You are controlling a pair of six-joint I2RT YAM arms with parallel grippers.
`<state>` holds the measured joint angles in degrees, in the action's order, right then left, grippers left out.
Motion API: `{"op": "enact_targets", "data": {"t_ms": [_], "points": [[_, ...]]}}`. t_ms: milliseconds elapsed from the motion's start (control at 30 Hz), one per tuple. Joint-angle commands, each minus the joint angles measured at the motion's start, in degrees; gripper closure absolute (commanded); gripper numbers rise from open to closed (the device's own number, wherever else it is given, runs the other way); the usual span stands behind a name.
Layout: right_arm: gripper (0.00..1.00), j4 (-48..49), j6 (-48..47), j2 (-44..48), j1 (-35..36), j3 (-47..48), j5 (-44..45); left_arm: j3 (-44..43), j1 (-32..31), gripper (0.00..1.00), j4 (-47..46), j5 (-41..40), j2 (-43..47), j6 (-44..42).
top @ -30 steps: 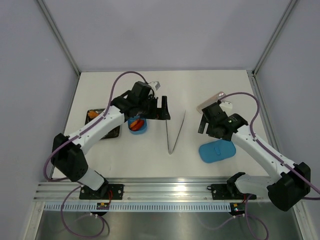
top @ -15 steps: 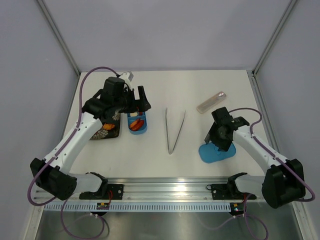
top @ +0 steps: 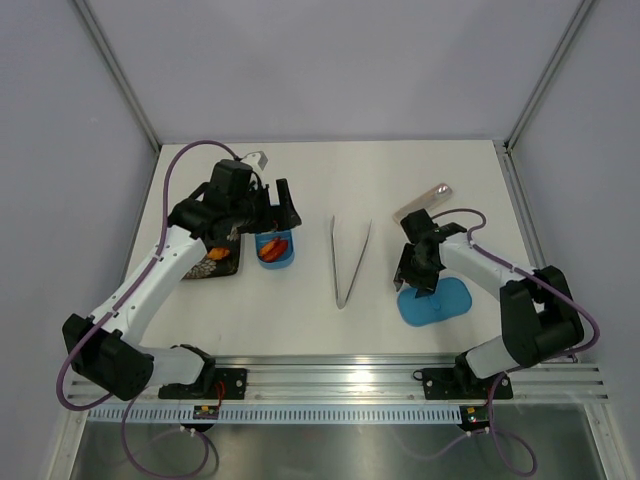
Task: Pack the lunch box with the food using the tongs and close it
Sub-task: Pick up the box lid from the center of the board.
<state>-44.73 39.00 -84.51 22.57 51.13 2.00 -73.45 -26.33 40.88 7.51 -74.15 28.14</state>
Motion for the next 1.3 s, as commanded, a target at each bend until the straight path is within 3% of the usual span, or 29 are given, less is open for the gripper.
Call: {"op": "enact_targets", "data": {"t_ms": [0,133,233,333,367,467,967,1267], "points": [[0.42,2.72,0.54,-3.36,1.60,2.30,0.64,0.68,0.22,0.04,-2.21,0.75,1.29,0.86],[0.46,4.03,1.16,-6.45,2.04,2.65,1.78,0.33,0.14,0.04,-1.69,0.23,1.38,0.43],[0.58,5.00,1.34,-7.42,2.22,2.74,2.57,-0.29,0.14,0.04,-1.07,-0.12,1.11,-0.01],[0.71,5.09,1.25,-7.78,2.39,3.01,3.10,0.06,0.22,0.04,-1.51,0.31,0.85,-0.02],[0.81,5.18,1.34,-7.69,2.31,3.01,3.18,0.24,0.14,0.04,-2.03,0.40,0.59,-0.02],[0.99,5.01,1.25,-6.20,2.31,2.66,3.36,1.38,0.14,0.04,-2.74,0.67,0.15,0.16],[1.00,3.24,-3.32,11.99,2.39,4.49,-1.20,0.85,0.31,0.04,-5.02,6.11,-3.46,0.60],[1.00,1.93,3.34,12.71,2.39,12.05,-4.81,2.78,-2.84,0.06,-10.99,19.99,-5.48,-0.36]]}}
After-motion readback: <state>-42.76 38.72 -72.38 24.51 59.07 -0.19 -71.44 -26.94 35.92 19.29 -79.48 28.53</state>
